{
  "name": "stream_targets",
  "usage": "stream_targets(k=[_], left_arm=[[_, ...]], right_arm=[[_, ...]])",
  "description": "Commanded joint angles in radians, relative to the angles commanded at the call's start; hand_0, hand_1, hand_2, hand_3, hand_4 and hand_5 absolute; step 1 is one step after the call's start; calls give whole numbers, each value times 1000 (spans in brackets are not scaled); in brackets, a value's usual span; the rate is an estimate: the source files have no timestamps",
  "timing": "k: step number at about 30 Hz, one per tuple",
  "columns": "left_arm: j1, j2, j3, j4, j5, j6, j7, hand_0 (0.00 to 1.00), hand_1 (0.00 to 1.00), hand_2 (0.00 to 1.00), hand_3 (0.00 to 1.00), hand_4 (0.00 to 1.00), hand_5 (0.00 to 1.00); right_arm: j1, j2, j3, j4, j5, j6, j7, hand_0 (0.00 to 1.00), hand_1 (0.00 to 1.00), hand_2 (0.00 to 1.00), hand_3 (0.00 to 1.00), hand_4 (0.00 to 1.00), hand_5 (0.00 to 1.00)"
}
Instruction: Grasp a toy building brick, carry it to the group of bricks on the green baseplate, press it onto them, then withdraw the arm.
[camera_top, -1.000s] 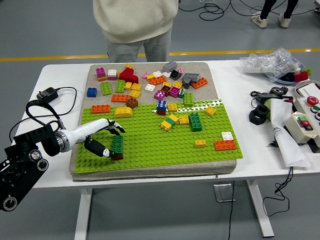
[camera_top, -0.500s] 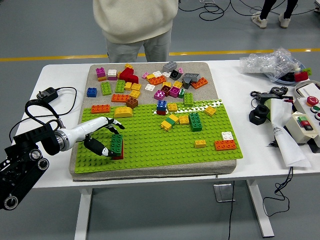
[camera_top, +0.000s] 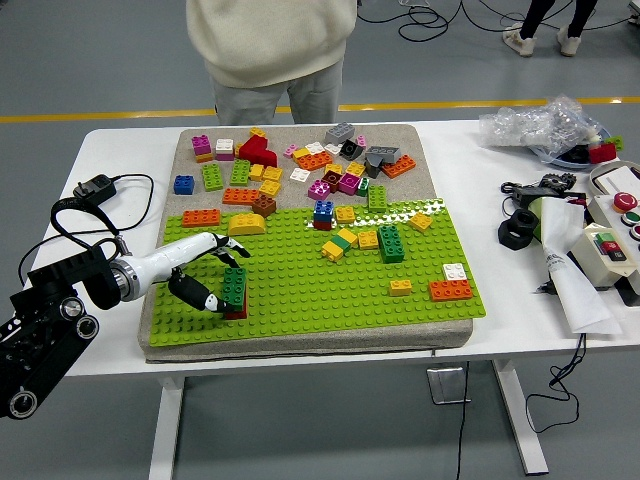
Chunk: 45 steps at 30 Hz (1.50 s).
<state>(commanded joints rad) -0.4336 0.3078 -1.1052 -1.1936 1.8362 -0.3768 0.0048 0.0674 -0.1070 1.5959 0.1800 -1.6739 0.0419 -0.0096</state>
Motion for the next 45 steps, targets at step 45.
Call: stream_targets(k=[45], left_arm=[[7,5,-14,-28,-21,-15,-10,989,872,764,870,998,136]], right_arm=[[-3,2,1,0,-2,3,-2,772,697,741,764,998,768]])
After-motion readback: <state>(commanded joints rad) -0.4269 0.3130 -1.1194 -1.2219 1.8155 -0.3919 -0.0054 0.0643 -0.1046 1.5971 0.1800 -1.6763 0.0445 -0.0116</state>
